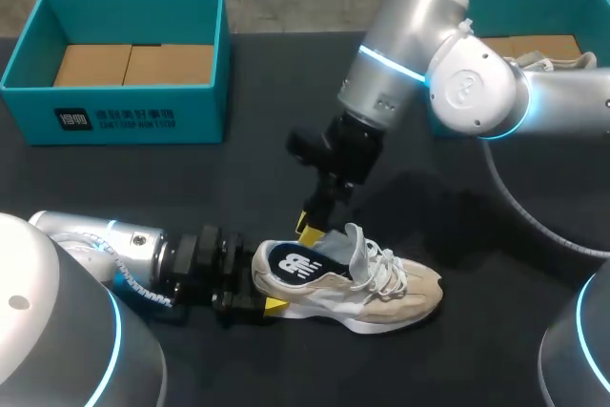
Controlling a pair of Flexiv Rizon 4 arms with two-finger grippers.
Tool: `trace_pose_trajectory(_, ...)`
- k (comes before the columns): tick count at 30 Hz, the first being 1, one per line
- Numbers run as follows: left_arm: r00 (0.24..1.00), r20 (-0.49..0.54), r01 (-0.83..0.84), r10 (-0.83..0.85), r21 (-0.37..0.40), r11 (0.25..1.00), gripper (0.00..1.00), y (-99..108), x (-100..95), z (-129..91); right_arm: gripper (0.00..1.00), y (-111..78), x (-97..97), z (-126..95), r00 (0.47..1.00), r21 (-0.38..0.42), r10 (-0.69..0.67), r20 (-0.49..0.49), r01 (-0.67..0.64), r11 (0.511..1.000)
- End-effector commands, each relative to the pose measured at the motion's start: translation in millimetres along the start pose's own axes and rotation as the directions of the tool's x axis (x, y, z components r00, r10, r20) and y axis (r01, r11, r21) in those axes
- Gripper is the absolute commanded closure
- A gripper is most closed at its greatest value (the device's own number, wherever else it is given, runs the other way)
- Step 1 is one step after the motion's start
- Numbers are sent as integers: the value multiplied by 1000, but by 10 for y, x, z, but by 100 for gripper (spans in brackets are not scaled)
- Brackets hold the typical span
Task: Take the shoe out of the shoebox, open the shoe tongue, remove and reinsert the insole, then place the shoe into the shoebox
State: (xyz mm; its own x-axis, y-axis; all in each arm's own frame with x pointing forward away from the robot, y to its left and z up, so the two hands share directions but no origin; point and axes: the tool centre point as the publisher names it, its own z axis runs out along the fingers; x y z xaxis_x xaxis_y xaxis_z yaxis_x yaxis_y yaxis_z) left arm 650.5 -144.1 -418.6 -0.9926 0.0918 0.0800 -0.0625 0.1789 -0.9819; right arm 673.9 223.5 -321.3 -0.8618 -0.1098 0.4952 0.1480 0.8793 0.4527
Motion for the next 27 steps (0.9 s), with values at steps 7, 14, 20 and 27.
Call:
trace_pose_trajectory(7, 1000, -2, 1, -1, -3, 1000, 100, 28, -11, -7, 65, -32, -80, 100, 999, 7, -2, -52, 2, 1000)
trace_pose_trajectory(14, 1000, -2, 1, -1, -3, 1000, 100, 28, -11, -7, 65, -29, -58, 87, 999, 7, -6, -49, 7, 1000)
trace_pose_trajectory(20, 1000, -2, 1, -1, -3, 1000, 100, 28, -11, -7, 66, -48, -67, 119, 997, 11, -2, -76, 3, 1000)
trace_pose_trajectory(27, 1000, -2, 1, -1, -3, 1000, 100, 28, -11, -7, 67, -86, -41, 166, 994, 7, 6, -105, -6, 1000)
